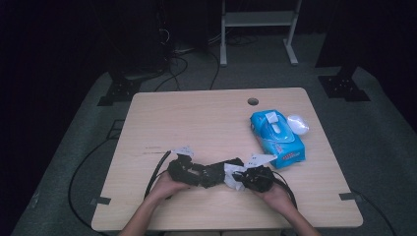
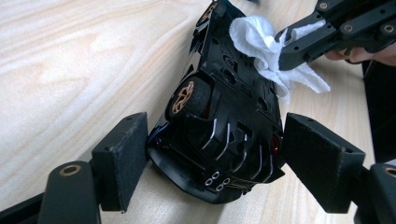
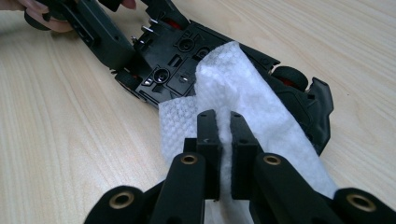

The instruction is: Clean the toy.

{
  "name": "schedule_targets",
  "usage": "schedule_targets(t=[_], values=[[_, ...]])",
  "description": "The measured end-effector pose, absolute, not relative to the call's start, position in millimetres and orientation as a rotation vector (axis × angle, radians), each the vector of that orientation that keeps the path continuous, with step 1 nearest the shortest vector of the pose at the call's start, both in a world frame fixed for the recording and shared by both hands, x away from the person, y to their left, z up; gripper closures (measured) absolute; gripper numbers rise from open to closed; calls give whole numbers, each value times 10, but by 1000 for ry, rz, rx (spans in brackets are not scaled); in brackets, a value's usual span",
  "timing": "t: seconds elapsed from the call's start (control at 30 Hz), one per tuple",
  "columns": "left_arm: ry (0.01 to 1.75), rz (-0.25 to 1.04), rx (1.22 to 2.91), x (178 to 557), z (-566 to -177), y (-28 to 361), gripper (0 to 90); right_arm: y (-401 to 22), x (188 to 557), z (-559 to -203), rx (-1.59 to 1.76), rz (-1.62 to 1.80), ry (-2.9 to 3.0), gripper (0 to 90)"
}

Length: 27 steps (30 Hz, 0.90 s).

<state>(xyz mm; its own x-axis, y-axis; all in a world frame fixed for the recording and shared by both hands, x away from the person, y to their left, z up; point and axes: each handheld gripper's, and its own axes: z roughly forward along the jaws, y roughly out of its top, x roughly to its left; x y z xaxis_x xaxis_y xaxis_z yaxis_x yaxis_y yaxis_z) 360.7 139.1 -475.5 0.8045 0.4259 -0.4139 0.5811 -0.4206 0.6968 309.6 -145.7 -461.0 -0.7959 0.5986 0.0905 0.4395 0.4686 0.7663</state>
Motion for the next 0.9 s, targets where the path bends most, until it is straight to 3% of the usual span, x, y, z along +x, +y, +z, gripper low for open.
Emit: schedule_targets(t=[0.17, 0.6, 0.9], values=[[749, -243, 2076, 3605, -4761, 1384, 283, -1465, 3071, -4604, 905, 1218, 2521, 853], [778, -271, 2059, 3596, -4783, 1335, 283, -1493, 3011, -4624, 896, 1223, 2491, 858], [628, -15, 2139, 3391, -4657, 1234, 287, -1497, 2948, -4639, 905, 1214, 2482, 858]])
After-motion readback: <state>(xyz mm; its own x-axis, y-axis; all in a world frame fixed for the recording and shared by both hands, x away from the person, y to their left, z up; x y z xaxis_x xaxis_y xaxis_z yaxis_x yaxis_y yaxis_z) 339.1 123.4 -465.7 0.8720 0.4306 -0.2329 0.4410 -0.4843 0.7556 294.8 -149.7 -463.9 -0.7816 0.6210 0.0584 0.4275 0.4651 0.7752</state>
